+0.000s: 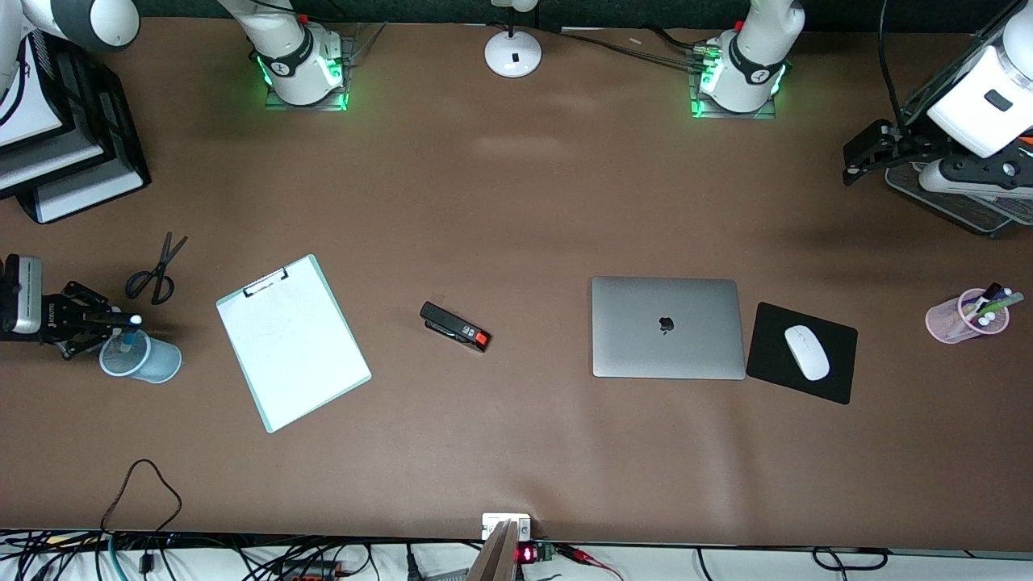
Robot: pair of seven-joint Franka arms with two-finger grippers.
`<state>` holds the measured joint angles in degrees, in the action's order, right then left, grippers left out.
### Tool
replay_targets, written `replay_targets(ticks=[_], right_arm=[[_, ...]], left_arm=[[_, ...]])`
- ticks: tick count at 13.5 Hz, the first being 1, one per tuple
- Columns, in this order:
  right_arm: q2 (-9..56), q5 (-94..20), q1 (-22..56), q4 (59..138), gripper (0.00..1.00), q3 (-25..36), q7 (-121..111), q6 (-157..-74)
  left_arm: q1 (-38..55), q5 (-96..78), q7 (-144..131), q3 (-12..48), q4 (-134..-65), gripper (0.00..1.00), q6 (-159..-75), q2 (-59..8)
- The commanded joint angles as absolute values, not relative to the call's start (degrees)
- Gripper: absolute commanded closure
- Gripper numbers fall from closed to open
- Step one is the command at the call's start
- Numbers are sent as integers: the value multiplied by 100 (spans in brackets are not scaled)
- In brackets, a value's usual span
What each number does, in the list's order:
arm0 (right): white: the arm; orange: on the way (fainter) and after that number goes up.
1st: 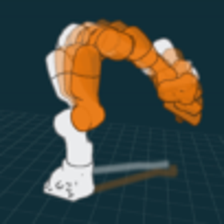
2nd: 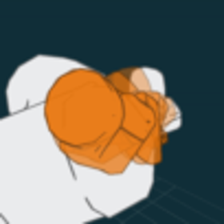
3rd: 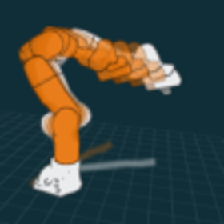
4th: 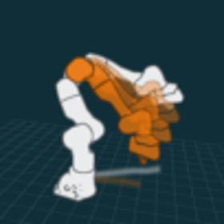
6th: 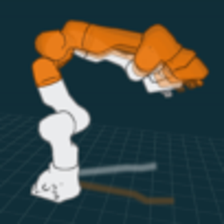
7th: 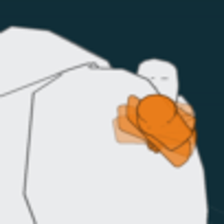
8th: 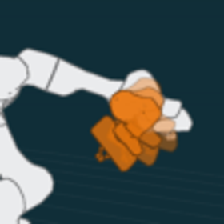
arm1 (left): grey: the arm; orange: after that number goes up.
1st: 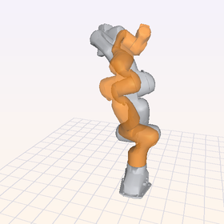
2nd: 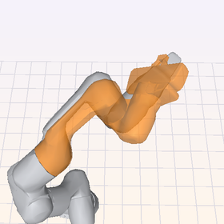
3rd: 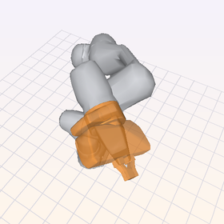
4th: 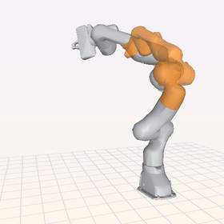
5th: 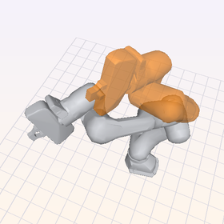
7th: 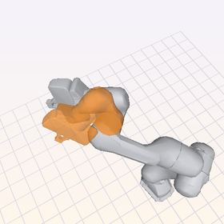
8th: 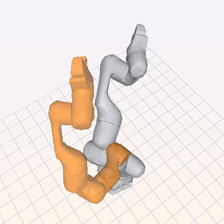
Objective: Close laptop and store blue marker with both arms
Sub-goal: 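Lower the marker into the mesh cup and open the right gripper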
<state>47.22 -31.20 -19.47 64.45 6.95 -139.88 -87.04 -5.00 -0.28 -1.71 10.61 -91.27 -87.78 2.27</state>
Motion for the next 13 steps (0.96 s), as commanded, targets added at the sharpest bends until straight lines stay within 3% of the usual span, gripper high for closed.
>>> replay_targets(ticks=[1,13], right_arm=[[4887,-3226,-2083,6205,98,598,-14054,-8604],[5089,-3217,-2224,6091,96,562,-14106,-8850]], left_arm=[[-545,-123,-18,1063,-9246,0,-8877,325],[-545,-123,-18,1063,-9246,0,-9000,272]])
